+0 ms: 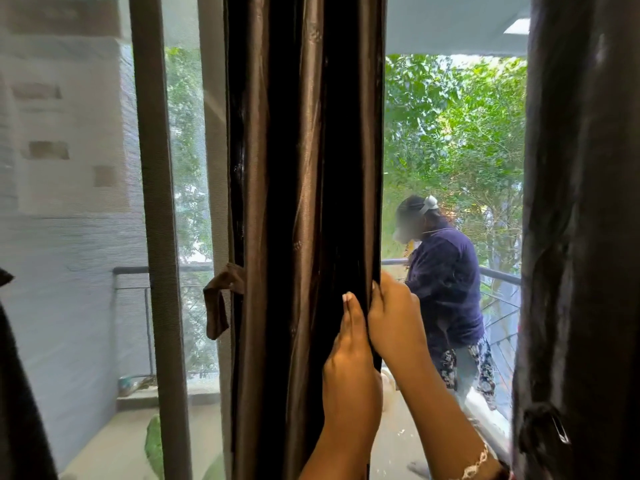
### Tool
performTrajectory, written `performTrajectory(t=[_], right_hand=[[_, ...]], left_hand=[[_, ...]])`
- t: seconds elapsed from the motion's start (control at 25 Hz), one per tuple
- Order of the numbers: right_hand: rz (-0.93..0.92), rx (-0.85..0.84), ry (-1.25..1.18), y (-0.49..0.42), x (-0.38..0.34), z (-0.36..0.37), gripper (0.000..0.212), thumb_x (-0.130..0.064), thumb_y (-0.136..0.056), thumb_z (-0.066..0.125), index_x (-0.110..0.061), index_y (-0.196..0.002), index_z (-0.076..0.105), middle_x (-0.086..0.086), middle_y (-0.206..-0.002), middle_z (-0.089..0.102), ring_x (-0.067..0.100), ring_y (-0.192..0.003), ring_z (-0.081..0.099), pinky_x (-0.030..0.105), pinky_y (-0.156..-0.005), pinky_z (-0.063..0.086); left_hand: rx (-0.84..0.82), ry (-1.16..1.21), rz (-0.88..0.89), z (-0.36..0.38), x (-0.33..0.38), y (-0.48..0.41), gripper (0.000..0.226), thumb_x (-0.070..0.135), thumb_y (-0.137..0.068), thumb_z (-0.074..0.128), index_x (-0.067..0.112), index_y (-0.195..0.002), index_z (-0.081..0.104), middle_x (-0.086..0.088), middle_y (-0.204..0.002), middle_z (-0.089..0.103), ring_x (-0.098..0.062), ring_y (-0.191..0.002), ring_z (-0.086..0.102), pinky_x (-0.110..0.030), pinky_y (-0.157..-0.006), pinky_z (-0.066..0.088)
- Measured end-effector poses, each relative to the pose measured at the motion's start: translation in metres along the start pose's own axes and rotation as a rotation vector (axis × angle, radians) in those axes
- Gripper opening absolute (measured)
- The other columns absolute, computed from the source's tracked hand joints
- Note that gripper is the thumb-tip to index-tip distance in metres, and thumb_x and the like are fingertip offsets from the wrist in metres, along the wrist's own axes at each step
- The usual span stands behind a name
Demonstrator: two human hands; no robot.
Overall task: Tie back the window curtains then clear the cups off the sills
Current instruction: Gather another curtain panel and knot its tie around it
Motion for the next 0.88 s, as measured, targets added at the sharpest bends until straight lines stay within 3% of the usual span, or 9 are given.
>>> performTrajectory(t=[0.08,0.2,0.32,0.4,0.44,0.56,0.68,0.76,0.88], right_hand=[[0.005,0.005,-0.06,0.003,-0.001,0.005,0.023,-0.007,-0.093,0.046,-0.009,-0.109,0.063,0.007,-0.087,0.067,0.024,-0.086,0.063,0.028,-0.074,0.047],[0.018,0.025,-0.134,0.008,0.0,0.01,0.024,-0.017,-0.098,0.038,-0.014,-0.094,0.061,-0.002,-0.074,0.06,0.022,-0.077,0.061,0.028,-0.067,0.042],[-0.024,-0.025,-0.09,0.012,-0.003,0.015,0.024,-0.028,-0.097,0.04,-0.017,-0.093,0.061,-0.002,-0.071,0.06,0.025,-0.077,0.059,0.03,-0.066,0.039],[-0.01,-0.034,-0.029,0.01,0.002,0.016,0.024,-0.023,-0.097,0.042,-0.008,-0.102,0.06,0.012,-0.085,0.066,0.032,-0.087,0.061,0.035,-0.072,0.044],[0.016,-0.04,-0.005,0.007,0.006,0.017,0.022,-0.019,-0.097,0.042,-0.004,-0.097,0.06,0.017,-0.087,0.066,0.035,-0.088,0.061,0.036,-0.071,0.044],[0.047,-0.069,0.014,0.003,0.011,0.017,0.029,-0.016,-0.096,0.043,-0.015,-0.068,0.048,0.015,-0.072,0.06,0.035,-0.08,0.059,0.031,-0.062,0.035],[0.04,-0.078,0.026,0.002,0.014,0.019,0.025,-0.019,-0.097,0.041,-0.011,-0.078,0.055,0.017,-0.076,0.062,0.036,-0.077,0.058,0.03,-0.061,0.033],[0.042,-0.066,0.046,0.002,0.018,0.021,0.024,-0.019,-0.097,0.04,-0.005,-0.089,0.058,0.017,-0.078,0.063,0.036,-0.079,0.058,0.029,-0.062,0.032],[0.048,-0.03,0.006,0.002,0.021,0.018,0.023,-0.017,-0.097,0.04,-0.004,-0.093,0.059,0.012,-0.074,0.059,0.034,-0.079,0.06,0.029,-0.062,0.034]], left_hand=[[0.005,0.085,0.012,0.002,-0.001,0.003,0.085,0.013,-0.094,0.044,0.042,-0.134,-0.025,-0.001,-0.14,0.046,-0.015,-0.118,0.053,-0.027,-0.094,0.045],[0.03,0.268,-0.097,0.003,-0.011,0.003,0.059,0.033,-0.093,0.047,0.014,-0.145,0.027,-0.007,-0.129,0.056,-0.017,-0.113,0.058,-0.03,-0.093,0.048],[0.029,0.297,-0.125,0.003,-0.013,0.004,0.036,0.012,-0.089,0.054,0.006,-0.125,0.052,-0.009,-0.12,0.061,0.008,-0.094,0.056,-0.005,-0.079,0.042],[0.011,0.274,-0.071,0.005,-0.01,0.004,0.037,-0.003,-0.087,0.05,0.005,-0.124,0.053,-0.009,-0.121,0.06,0.012,-0.093,0.056,-0.002,-0.079,0.041],[0.043,0.24,-0.019,0.001,-0.006,0.005,0.039,-0.004,-0.087,0.048,0.003,-0.126,0.052,-0.01,-0.125,0.058,-0.001,-0.105,0.059,-0.009,-0.086,0.043],[0.413,0.154,0.268,-0.031,0.01,0.026,0.042,0.003,-0.087,0.046,-0.004,-0.128,0.047,-0.014,-0.134,0.051,-0.022,-0.124,0.049,-0.026,-0.1,0.042],[0.612,0.152,0.562,-0.058,0.037,0.046,0.036,0.004,-0.092,0.04,-0.005,-0.126,0.044,-0.02,-0.136,0.046,-0.031,-0.133,0.038,-0.039,-0.107,0.037],[0.609,0.119,0.58,-0.068,0.047,0.035,0.041,0.002,-0.09,0.043,-0.001,-0.131,0.037,-0.018,-0.142,0.037,-0.031,-0.138,0.03,-0.045,-0.11,0.032],[0.566,0.134,0.395,-0.069,0.029,0.01,0.056,0.008,-0.09,0.047,0.01,-0.14,0.023,-0.007,-0.149,0.024,-0.021,-0.14,0.025,-0.032,-0.114,0.026]])
Point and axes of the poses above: each hand's wrist, its own y-axis away from the middle knuckle, its own z-axis out of the palm, x = y × z, the point moved 8 cm from there along -y, towards the middle knuckle
